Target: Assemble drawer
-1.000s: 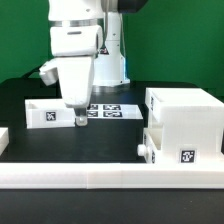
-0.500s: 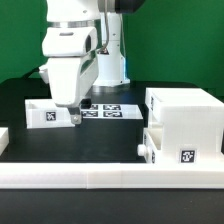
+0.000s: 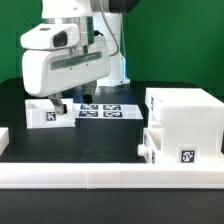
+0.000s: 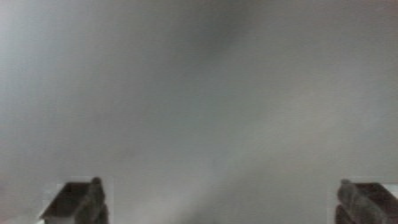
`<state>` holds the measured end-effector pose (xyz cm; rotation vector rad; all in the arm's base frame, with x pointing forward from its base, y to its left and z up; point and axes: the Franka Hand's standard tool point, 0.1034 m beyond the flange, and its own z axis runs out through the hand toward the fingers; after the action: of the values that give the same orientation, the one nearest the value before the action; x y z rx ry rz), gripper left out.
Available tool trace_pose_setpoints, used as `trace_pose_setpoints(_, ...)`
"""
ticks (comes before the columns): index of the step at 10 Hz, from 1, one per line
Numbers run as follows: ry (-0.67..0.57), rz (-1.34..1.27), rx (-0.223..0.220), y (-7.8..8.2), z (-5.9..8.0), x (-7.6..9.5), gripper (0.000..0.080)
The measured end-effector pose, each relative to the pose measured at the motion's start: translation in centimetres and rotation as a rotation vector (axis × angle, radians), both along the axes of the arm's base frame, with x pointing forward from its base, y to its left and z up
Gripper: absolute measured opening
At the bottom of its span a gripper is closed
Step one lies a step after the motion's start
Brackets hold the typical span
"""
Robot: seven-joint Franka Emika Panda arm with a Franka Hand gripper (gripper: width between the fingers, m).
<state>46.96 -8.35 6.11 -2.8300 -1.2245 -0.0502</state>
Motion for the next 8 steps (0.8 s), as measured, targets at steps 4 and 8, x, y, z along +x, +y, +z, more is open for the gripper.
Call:
trace_pose_setpoints(4, 0.017, -0.280, 0.026, -0.52, 0.27, -1.14, 0.0649)
trace_pose_setpoints(8, -0.009, -0.363, 0.020, -0.45, 0.23, -1.56, 0.0649)
